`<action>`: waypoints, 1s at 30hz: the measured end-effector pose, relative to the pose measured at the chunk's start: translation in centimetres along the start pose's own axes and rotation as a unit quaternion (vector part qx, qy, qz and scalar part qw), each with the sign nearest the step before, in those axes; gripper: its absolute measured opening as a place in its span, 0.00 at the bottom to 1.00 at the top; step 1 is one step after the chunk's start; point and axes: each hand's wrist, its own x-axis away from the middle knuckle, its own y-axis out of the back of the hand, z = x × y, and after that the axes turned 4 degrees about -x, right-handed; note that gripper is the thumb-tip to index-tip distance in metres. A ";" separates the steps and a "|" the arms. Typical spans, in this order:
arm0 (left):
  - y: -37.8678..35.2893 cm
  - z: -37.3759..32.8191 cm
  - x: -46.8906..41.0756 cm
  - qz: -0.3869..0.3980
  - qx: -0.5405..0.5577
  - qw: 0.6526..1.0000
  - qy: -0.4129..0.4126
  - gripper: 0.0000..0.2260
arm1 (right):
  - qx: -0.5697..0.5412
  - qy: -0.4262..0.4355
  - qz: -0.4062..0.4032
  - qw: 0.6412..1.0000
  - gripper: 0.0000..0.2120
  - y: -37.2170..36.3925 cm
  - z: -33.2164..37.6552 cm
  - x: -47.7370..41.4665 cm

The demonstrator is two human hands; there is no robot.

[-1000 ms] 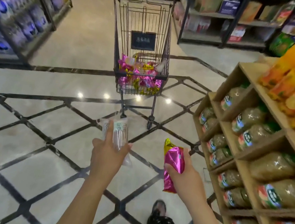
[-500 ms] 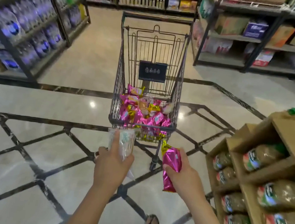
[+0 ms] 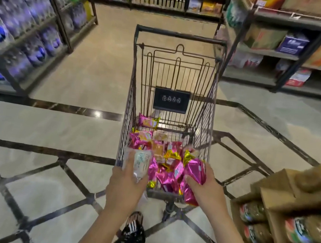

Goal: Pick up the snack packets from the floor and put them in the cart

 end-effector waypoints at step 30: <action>-1.0 -6.4 -13.1 0.244 -0.232 0.897 -0.285 0.36 | 0.257 -0.214 -0.041 0.942 0.43 -3.5 3.2 -4.1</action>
